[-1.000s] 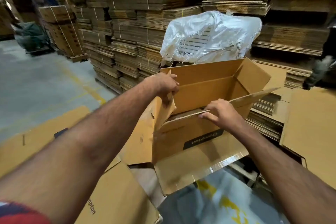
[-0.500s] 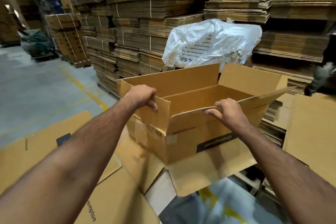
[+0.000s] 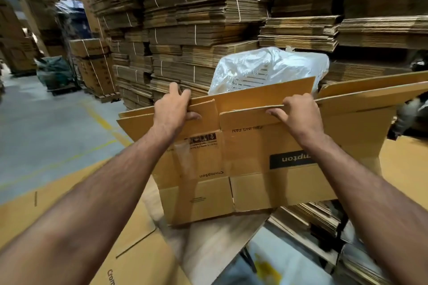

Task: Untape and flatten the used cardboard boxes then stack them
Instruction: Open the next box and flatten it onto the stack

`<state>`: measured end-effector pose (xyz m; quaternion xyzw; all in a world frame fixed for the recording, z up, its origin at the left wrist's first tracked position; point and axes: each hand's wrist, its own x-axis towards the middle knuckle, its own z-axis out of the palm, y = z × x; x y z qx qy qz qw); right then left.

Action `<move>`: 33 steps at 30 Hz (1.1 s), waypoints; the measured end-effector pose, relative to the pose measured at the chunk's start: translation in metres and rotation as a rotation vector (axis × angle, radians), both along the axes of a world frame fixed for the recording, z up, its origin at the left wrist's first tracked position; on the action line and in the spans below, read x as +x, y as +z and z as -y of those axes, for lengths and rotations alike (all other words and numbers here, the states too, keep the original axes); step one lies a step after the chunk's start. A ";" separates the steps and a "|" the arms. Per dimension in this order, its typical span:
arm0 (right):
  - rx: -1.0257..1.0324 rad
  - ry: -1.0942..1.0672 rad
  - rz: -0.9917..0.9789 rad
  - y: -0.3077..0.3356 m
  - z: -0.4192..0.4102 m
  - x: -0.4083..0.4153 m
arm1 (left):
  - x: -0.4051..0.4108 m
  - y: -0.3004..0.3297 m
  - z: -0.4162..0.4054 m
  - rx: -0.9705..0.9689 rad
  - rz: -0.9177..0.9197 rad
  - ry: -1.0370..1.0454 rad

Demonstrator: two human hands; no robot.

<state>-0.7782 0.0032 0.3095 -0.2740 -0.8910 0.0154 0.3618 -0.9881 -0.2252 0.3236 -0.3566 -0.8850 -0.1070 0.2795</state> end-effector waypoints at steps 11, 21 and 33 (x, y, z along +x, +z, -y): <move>-0.251 -0.072 0.085 -0.024 -0.005 0.010 | 0.039 -0.014 -0.013 -0.207 -0.339 0.111; -0.194 -0.443 0.147 -0.045 -0.016 0.022 | 0.064 -0.025 -0.033 0.026 -0.122 -0.070; -0.271 0.015 -0.007 -0.053 -0.002 0.007 | 0.071 -0.038 -0.046 0.127 -0.230 -0.173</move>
